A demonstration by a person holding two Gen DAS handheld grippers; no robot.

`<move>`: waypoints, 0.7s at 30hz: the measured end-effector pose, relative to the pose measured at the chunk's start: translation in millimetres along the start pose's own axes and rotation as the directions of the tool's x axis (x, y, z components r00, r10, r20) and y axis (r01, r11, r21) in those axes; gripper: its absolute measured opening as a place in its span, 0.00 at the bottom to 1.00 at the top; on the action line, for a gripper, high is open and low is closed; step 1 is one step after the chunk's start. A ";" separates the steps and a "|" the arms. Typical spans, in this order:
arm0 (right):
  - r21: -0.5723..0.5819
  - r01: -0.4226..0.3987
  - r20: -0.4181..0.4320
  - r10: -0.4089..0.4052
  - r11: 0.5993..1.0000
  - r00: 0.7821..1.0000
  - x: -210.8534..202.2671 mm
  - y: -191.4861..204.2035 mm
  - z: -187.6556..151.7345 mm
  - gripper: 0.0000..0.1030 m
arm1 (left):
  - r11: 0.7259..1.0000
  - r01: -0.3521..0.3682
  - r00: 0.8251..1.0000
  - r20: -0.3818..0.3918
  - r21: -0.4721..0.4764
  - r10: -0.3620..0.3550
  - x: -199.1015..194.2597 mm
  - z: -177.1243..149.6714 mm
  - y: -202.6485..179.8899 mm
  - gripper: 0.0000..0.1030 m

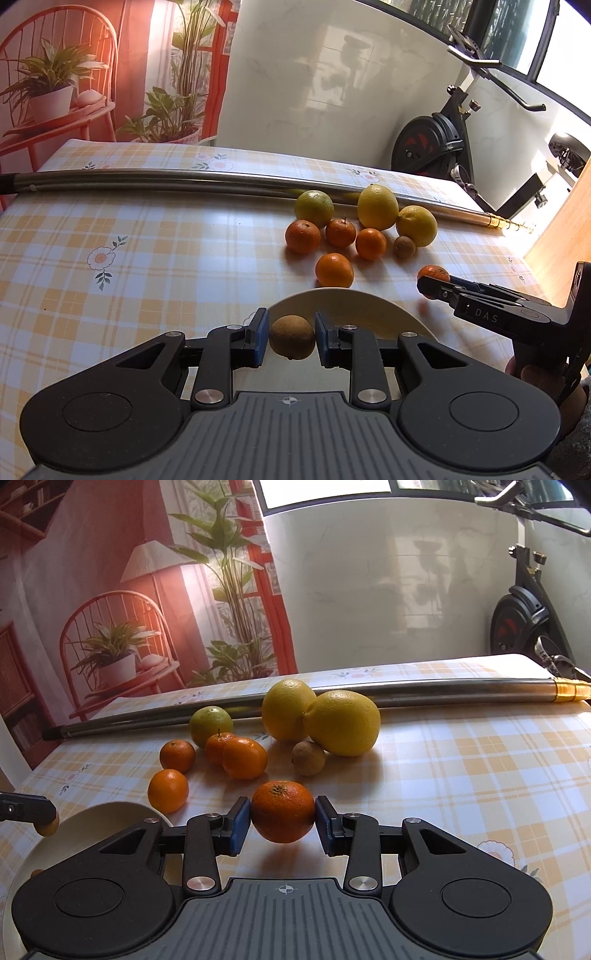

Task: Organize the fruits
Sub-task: 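Grasp a mandarin orange with the right gripper, then carry the mandarin to the white plate and lower it with the right gripper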

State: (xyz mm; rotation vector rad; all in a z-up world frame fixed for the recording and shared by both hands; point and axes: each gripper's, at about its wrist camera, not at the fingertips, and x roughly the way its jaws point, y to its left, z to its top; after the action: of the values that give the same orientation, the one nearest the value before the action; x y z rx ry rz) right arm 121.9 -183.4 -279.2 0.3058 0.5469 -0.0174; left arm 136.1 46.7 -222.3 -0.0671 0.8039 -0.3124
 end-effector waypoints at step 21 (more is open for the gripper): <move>-0.060 -0.134 -0.035 0.132 0.989 0.991 -53.9 51.3 6.2 0.34 | 0.999 0.002 1.000 -0.019 0.033 -0.002 -16.2 -14.7 -7.6 0.27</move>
State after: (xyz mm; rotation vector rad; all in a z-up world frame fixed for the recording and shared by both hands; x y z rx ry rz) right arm 84.0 -139.7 -231.9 0.2815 0.5557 0.1339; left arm 113.1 45.2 -219.9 -0.0341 0.8177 -0.3284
